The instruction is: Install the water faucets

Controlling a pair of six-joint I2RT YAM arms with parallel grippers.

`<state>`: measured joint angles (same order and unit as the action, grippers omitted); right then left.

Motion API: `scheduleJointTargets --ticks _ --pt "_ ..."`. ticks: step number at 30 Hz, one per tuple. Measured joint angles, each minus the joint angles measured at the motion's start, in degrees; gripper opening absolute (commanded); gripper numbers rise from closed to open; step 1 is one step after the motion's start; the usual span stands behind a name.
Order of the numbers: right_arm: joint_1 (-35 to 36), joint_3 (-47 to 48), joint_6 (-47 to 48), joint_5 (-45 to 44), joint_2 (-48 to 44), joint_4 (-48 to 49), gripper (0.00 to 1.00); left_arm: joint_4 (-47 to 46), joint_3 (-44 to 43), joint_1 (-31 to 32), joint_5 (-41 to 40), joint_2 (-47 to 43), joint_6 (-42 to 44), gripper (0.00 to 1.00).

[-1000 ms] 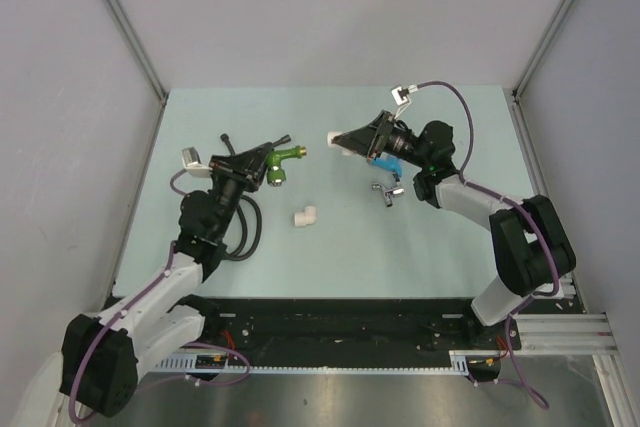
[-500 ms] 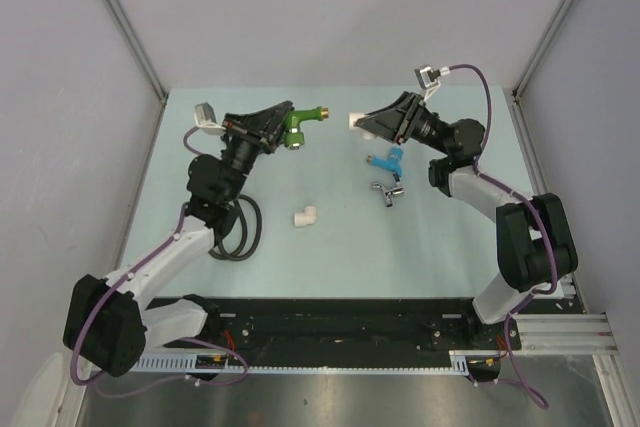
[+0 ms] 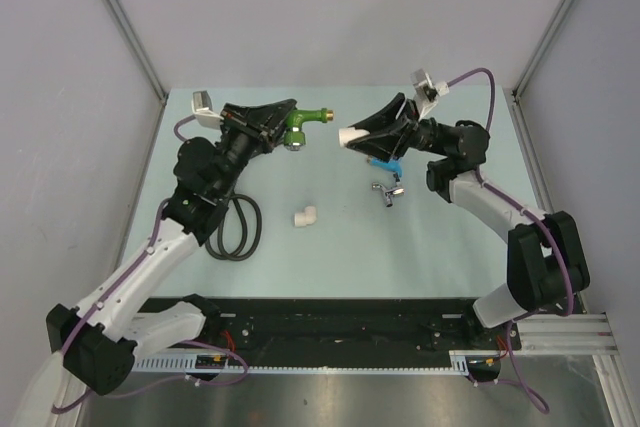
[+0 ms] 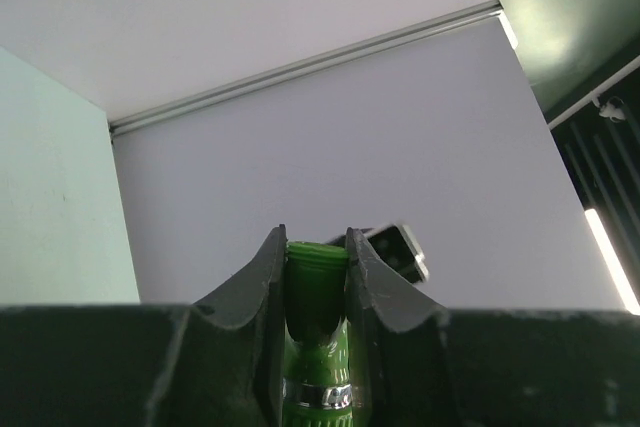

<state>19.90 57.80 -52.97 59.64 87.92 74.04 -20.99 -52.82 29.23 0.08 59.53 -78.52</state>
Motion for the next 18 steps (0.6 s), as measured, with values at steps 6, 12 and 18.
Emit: scheduleJointTargets --ticks 6,12,18 --pt "3.9 0.1 17.4 5.3 -3.9 1.2 0.0 9.9 -2.4 0.0 1.6 -3.8 -2.0 0.0" --pt "3.8 0.1 26.8 6.1 -4.0 1.0 0.0 17.0 -2.5 0.0 1.8 -7.3 -3.0 0.0" --pt "3.9 0.1 35.0 6.6 -4.1 0.9 0.0 21.8 -3.6 0.0 1.8 -9.1 -3.1 0.0"
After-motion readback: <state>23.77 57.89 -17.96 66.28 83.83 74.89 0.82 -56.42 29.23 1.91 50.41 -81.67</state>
